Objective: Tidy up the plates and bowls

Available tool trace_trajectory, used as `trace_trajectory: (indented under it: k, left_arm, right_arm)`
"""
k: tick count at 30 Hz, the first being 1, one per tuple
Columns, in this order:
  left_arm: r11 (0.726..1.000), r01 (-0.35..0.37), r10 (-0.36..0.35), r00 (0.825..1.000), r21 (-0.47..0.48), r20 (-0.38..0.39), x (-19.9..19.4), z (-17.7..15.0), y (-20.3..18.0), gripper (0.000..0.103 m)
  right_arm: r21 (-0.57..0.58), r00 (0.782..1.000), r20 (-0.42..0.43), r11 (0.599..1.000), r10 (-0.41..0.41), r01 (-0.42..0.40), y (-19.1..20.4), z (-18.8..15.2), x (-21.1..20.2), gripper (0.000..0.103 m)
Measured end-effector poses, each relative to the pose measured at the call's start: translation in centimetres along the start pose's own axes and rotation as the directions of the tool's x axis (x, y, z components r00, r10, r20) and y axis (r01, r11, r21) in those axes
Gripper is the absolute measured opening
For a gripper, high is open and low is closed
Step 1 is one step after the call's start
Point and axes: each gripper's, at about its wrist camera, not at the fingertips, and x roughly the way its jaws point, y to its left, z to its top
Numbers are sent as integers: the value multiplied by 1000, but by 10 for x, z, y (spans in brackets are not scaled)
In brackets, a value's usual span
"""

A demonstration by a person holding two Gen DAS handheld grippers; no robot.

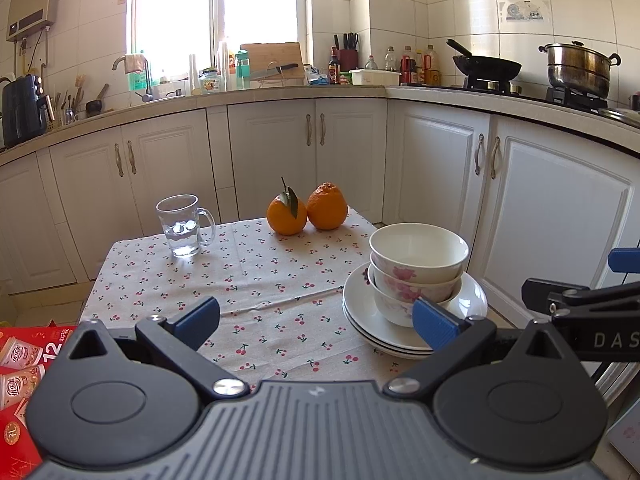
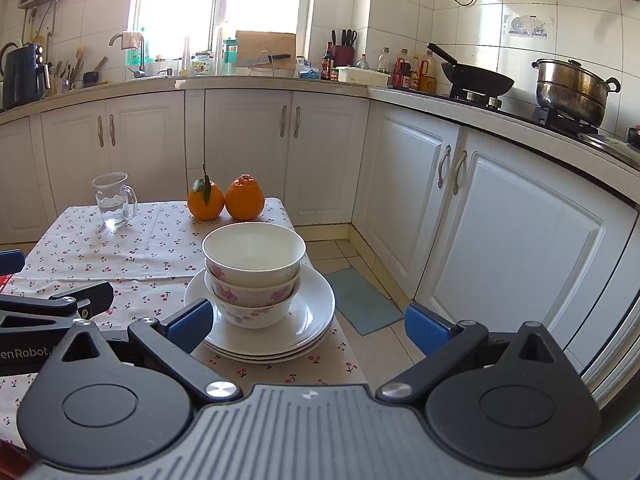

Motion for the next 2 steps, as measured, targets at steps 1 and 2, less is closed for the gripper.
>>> trace_trajectory:
  k: [1,2]
  left_arm:
    - [1000,0,0,1000,0,0,0,0,0,102]
    - [1000,1,-1,1000,0,0,0,0,0,102]
  right_arm:
    - [-1,1000,1,1000,0,0,0,0,0,103]
    - [-1,1000,0,1000,-1,1,0,0,0,103]
